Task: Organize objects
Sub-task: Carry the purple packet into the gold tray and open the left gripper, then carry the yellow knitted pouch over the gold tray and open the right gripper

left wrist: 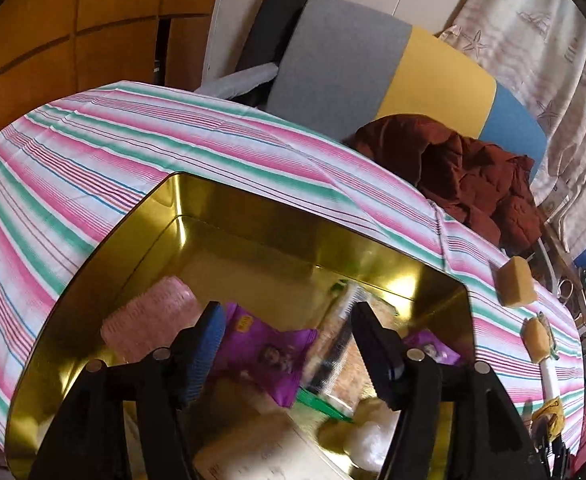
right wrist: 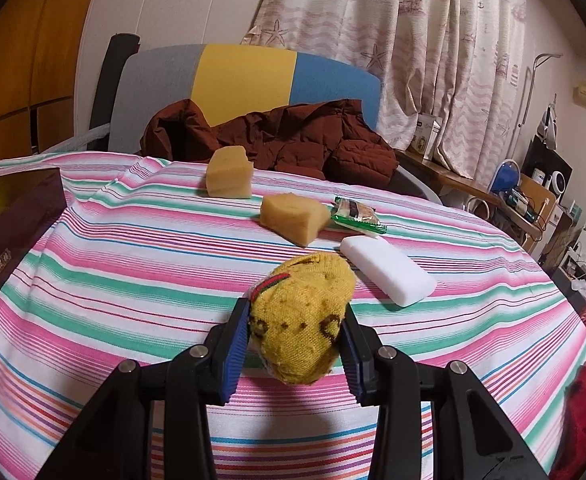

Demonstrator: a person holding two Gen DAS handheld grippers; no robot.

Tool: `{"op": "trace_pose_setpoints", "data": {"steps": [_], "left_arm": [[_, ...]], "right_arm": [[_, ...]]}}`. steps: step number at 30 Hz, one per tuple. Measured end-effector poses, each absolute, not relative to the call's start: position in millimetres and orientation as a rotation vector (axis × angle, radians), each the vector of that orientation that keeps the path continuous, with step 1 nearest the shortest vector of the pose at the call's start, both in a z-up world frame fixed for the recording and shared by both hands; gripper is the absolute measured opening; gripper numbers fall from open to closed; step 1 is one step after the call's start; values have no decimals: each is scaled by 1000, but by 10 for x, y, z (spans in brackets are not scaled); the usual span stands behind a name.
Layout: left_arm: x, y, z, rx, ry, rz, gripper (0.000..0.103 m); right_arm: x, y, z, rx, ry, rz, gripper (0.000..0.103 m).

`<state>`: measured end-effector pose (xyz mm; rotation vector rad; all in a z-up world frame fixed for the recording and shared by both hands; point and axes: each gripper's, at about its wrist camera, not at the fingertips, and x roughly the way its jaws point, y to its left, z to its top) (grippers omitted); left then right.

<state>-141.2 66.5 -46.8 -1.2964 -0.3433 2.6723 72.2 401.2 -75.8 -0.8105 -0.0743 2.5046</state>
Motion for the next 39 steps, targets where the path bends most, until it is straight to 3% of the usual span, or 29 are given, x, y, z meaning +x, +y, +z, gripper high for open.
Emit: {"op": "trace_pose_setpoints", "data": {"steps": [18, 23, 39], "left_arm": [[-651, 1024, -396, -1111, -161, 2688, 66], [-565, 1013, -407, -1098, -105, 2706, 66], [-407, 827, -448, -1085, -81, 2731, 66]], "right_arm": [[807, 3950, -692, -762, -84, 2544, 42], [791, 3647, -578, -770, -171, 2651, 42], [-184, 2398, -17, -899, 62, 3170, 43]]}}
